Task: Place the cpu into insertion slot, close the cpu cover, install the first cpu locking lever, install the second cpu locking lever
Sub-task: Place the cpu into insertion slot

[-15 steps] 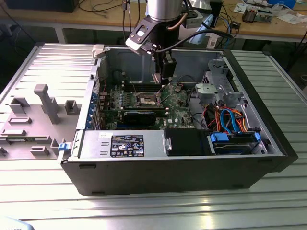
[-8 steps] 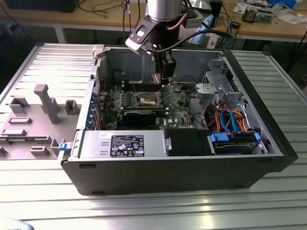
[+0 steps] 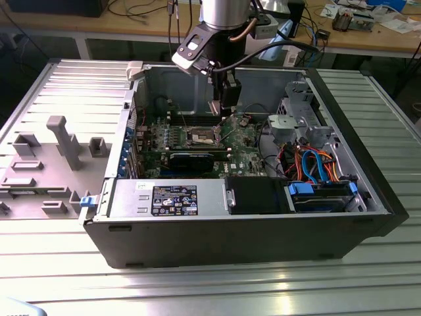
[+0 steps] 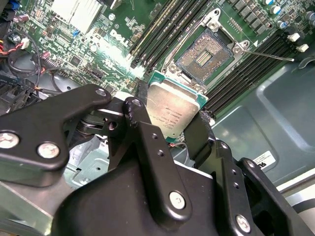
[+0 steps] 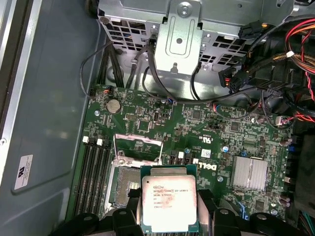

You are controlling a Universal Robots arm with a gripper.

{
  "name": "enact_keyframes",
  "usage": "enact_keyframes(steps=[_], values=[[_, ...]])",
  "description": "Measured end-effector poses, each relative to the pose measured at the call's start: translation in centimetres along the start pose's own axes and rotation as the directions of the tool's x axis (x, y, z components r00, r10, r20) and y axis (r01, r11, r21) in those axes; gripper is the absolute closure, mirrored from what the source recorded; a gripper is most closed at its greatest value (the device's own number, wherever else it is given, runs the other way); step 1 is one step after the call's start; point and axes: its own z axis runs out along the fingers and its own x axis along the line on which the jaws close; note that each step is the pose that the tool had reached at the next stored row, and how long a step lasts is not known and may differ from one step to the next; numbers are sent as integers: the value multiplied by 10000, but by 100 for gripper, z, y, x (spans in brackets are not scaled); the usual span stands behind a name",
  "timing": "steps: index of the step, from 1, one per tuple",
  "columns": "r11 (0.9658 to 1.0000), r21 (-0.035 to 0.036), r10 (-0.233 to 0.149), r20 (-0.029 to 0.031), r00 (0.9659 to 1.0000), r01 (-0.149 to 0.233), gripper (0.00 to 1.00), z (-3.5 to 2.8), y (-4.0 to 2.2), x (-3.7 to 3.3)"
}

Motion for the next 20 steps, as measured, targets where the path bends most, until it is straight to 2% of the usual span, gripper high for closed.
enact_keyframes(steps=[20], values=[[9999, -1, 121, 9, 9999, -121, 46, 4, 0, 0]])
